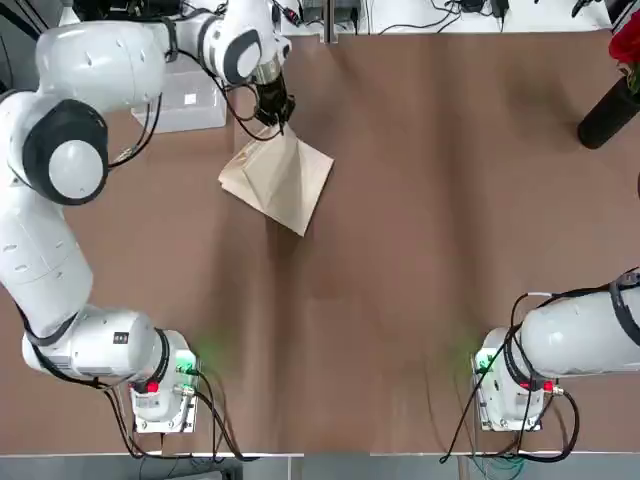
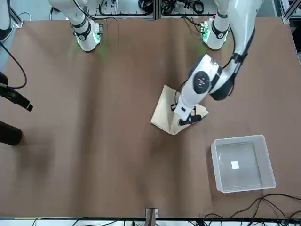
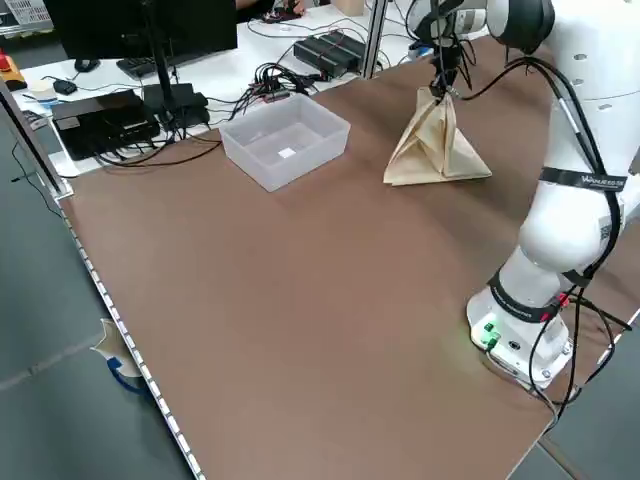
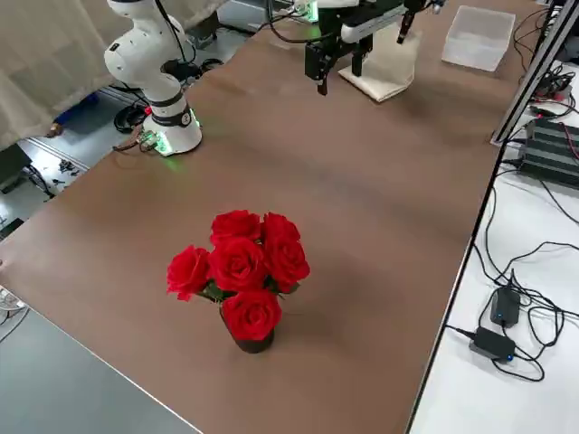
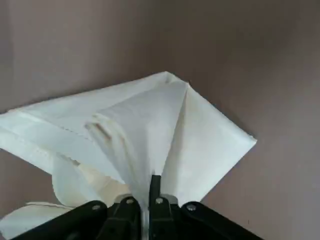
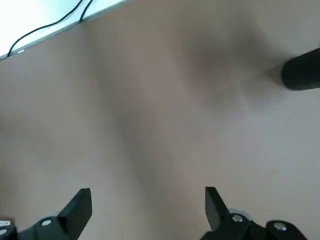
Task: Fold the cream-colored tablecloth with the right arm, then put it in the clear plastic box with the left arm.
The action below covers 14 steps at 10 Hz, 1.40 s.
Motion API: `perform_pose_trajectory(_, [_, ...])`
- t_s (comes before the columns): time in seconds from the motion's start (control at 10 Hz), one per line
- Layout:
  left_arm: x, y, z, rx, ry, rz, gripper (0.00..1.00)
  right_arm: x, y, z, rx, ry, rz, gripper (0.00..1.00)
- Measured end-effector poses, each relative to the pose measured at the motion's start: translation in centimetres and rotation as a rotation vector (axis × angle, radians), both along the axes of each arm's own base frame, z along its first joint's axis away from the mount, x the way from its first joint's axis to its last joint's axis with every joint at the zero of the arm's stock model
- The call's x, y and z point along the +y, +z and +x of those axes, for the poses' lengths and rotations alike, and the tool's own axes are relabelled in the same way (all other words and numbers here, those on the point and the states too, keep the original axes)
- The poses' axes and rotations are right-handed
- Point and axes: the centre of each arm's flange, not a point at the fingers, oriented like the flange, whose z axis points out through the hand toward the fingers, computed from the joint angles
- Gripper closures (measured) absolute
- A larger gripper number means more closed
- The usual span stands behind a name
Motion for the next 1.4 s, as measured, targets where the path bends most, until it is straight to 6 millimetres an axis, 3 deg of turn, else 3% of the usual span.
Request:
perform_pose_trajectory(0.4, [-5.9, 0.0, -3.2, -0.045, -0.006, 0.039, 0.96, 0.9, -0.6, 0.4, 0.003, 0.017, -0.002, 0.00])
perform_pose_trajectory(0.8, [-10.8, -2.3, -5.7, -0.109, -0.048, 0.096, 0.96, 0.8, -0.5, 0.5, -0.007, 0.016, -0.002, 0.00])
perform_pose_trajectory(1.2, [-14.5, -4.9, -9.2, -0.123, -0.137, 0.125, 0.96, 0.8, -0.4, 0.6, -0.016, 0.016, -0.002, 0.00])
perform_pose_trajectory(1.4, [-15.8, -5.9, -9.5, -0.117, -0.149, 0.117, 0.96, 0.9, -0.4, 0.6, -0.016, 0.017, -0.002, 0.00])
